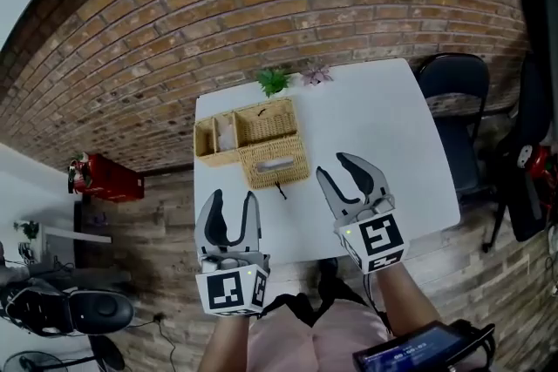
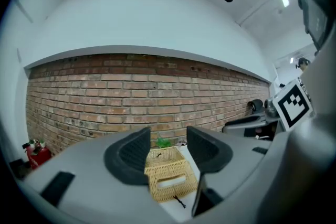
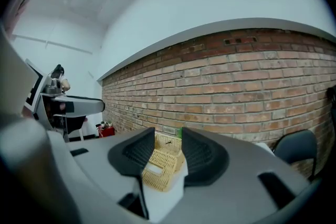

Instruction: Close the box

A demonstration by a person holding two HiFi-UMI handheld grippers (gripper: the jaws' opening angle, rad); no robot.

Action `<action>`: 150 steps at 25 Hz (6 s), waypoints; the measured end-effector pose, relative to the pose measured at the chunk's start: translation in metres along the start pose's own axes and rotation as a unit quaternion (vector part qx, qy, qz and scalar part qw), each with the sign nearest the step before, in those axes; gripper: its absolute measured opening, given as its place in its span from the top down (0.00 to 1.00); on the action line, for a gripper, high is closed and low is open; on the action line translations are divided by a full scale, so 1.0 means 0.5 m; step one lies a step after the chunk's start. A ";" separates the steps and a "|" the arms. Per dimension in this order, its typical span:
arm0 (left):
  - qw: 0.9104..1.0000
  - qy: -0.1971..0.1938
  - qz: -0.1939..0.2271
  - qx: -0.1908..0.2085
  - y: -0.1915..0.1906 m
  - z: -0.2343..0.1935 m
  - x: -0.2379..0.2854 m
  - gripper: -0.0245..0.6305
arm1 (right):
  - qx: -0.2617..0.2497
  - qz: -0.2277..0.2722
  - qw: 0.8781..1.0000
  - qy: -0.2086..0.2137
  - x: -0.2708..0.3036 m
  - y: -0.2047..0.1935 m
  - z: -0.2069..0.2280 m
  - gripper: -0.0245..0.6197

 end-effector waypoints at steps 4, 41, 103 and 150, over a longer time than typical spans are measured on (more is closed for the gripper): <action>1.000 0.016 0.007 0.001 0.014 -0.012 0.016 0.63 | -0.007 0.007 1.000 0.015 0.026 0.025 0.015 0.71; 0.976 -0.112 -0.164 -0.089 -0.398 -0.042 0.206 0.55 | 0.022 -0.218 0.974 0.061 0.235 -0.308 0.055 0.60; 0.971 -0.183 -0.094 0.122 -0.204 -0.093 0.148 0.49 | 0.299 -0.227 0.900 0.221 0.191 -0.145 0.041 0.59; 0.986 -0.161 0.001 -0.034 -0.150 -0.210 0.388 0.76 | 0.022 -0.075 0.993 0.084 0.357 -0.008 0.101 0.85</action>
Point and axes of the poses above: the fingertips, and each gripper's own axes: x forward along the fingers, z to its right, y out of its top, the point moved 8 cm from there along -x, backward along the fingers, and after that the axes turned 8 degrees about x, right-handed, at the moved point
